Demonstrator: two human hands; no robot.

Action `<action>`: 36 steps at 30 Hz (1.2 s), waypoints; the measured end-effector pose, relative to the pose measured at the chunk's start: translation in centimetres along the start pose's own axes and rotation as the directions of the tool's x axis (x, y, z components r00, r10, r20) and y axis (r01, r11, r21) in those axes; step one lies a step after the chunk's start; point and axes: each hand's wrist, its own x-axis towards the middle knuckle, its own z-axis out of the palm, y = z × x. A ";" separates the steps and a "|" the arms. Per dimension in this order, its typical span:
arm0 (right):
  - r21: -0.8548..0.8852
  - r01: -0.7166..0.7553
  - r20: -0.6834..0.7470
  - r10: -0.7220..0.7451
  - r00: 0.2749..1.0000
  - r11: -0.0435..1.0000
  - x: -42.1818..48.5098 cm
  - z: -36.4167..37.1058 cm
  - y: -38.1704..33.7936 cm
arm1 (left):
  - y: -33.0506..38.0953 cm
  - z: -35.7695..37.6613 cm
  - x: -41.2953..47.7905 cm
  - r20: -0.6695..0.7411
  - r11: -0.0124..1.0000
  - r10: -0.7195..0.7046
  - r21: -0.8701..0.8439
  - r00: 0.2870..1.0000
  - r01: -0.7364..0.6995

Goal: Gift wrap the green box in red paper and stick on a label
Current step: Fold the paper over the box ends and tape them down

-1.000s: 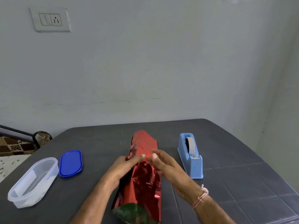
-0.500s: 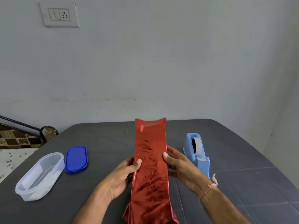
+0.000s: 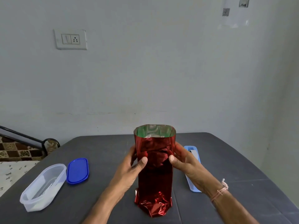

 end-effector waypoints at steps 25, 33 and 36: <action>-0.556 0.148 -0.087 -0.235 0.968 0.818 -0.4 0.5 -0.9 | 1.2 -1.0 0.2 0.011 0.756 0.292 0.609 0.956 -0.238; -0.662 0.189 0.012 -0.243 0.970 0.725 0.1 -0.3 -1.5 | 2.0 -2.0 0.7 0.088 0.763 0.290 0.580 0.953 -0.286; -0.678 0.201 0.045 -0.233 0.972 0.707 0.2 -0.5 -1.6 | 2.5 -2.1 0.8 0.102 0.776 0.266 0.568 0.959 -0.275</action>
